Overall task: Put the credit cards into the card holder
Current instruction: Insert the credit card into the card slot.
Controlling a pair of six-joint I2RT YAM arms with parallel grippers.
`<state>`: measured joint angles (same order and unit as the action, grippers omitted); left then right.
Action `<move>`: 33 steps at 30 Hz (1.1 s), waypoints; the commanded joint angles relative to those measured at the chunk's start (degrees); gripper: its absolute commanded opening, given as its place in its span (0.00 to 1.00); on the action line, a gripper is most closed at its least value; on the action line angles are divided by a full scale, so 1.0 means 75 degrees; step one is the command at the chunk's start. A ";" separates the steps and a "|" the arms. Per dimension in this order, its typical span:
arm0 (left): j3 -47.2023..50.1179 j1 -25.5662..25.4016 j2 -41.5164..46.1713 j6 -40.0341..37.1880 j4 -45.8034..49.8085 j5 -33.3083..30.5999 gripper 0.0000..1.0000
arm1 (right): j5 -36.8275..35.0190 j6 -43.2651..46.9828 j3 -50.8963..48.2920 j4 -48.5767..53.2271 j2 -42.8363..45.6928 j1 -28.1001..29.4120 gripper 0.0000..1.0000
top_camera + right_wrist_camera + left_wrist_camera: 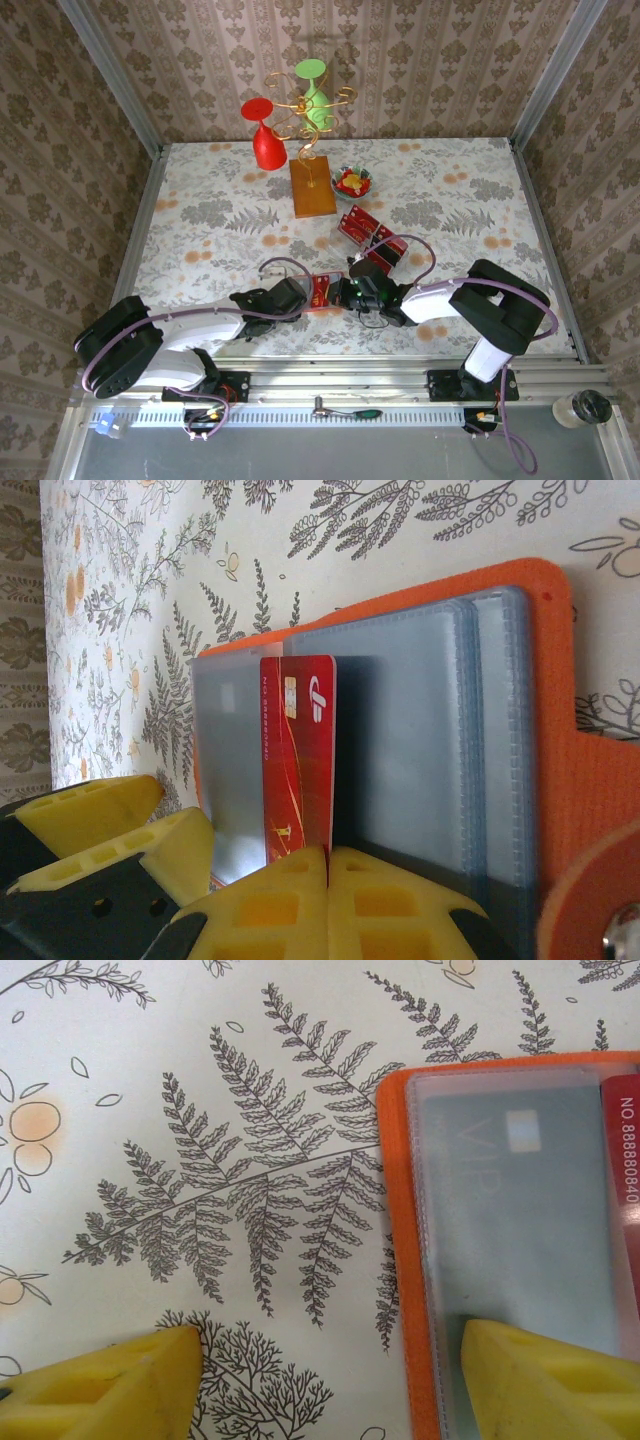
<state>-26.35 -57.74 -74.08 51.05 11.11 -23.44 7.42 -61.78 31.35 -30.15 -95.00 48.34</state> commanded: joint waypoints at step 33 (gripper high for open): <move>0.0208 -0.0050 -0.0060 0.0119 0.0194 0.0008 0.70 | 0.0720 0.1403 0.1572 0.3362 0.0105 -0.0381 0.30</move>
<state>-26.24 -57.74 -74.08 51.05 10.76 -23.62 12.53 -55.42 42.19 -13.56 -97.32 46.57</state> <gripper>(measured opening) 0.701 0.299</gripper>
